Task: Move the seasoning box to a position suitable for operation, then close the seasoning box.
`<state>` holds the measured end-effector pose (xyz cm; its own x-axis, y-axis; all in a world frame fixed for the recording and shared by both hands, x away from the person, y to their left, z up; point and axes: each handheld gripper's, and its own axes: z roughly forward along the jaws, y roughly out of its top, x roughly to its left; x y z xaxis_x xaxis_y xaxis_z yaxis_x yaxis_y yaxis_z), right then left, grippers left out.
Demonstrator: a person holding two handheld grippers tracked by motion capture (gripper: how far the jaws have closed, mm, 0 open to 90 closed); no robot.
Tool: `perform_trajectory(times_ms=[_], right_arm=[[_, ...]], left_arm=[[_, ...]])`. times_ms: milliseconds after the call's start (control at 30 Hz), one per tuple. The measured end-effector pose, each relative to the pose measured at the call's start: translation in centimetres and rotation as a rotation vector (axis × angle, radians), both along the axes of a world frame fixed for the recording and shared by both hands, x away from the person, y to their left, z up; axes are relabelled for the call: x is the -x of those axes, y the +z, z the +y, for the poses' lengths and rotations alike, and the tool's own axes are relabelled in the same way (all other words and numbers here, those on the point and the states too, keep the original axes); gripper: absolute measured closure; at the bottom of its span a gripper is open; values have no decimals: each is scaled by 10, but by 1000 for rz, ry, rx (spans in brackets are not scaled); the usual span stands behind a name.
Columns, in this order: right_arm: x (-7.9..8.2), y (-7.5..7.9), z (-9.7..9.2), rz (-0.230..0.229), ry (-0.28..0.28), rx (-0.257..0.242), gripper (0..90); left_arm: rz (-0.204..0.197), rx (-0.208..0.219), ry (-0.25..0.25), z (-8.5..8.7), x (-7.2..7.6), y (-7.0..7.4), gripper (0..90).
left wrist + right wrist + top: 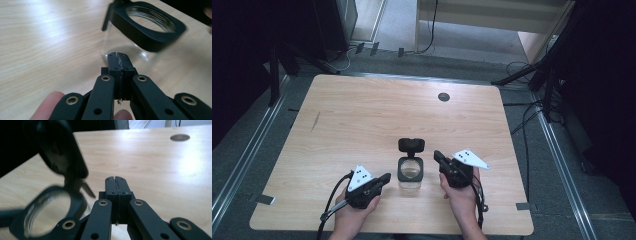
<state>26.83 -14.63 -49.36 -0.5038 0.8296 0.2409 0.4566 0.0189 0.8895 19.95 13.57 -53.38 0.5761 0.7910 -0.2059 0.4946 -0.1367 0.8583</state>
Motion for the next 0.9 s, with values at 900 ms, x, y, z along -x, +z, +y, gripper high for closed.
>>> perform_trajectory(times_ms=[900], right_arm=[[-28,62,53,-61,120,55,900]], left_arm=[[-37,-19,-149,-41,-4,-8,900]])
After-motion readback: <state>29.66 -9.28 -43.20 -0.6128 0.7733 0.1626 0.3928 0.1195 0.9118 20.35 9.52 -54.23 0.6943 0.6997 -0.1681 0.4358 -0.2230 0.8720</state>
